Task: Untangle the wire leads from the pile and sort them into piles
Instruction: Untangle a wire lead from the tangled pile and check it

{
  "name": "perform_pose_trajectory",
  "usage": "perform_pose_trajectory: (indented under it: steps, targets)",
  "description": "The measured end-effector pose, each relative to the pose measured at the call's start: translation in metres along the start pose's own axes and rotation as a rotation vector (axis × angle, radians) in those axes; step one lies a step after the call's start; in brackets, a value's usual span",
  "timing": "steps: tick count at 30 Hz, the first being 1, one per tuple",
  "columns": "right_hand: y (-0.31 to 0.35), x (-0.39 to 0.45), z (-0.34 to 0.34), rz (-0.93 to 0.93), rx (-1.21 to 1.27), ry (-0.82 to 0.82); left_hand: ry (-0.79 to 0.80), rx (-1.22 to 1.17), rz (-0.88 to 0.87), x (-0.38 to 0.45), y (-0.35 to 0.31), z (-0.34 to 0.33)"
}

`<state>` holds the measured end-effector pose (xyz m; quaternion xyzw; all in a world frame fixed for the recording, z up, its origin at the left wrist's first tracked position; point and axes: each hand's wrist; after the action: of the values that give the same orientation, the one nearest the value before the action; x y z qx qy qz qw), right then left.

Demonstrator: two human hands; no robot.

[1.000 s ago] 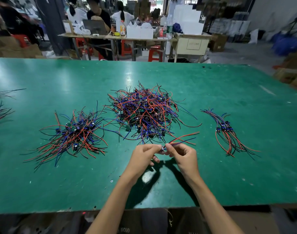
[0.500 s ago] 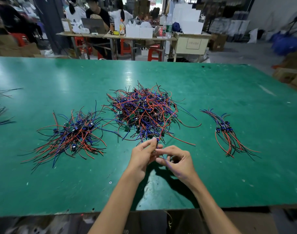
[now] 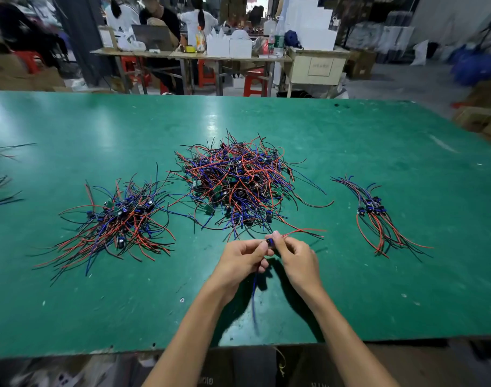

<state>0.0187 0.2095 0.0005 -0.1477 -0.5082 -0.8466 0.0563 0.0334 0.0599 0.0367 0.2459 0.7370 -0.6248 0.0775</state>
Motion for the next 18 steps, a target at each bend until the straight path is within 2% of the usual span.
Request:
perform_pose_trajectory:
  steps: [4,13,18]
  targets:
    - [-0.003,-0.002,0.003,0.063,0.291,-0.096,-0.024,0.235,-0.027,0.001,0.003,0.002]
    - [-0.007,-0.002,0.005,0.035,0.302,-0.21,-0.015,0.42,-0.046,0.007,0.001,-0.005]
    - [-0.003,-0.003,0.007,0.092,0.369,-0.147,-0.161,0.418,-0.155,0.011,0.005,-0.006]
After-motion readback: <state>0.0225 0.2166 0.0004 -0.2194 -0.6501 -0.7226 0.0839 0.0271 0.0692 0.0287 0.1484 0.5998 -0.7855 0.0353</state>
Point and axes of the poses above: each hand's wrist, its own x-axis towards the middle knuckle, its own z-axis out of the back of the hand, y = z × x, and after that the axes turned 14 degrees about z, right-handed
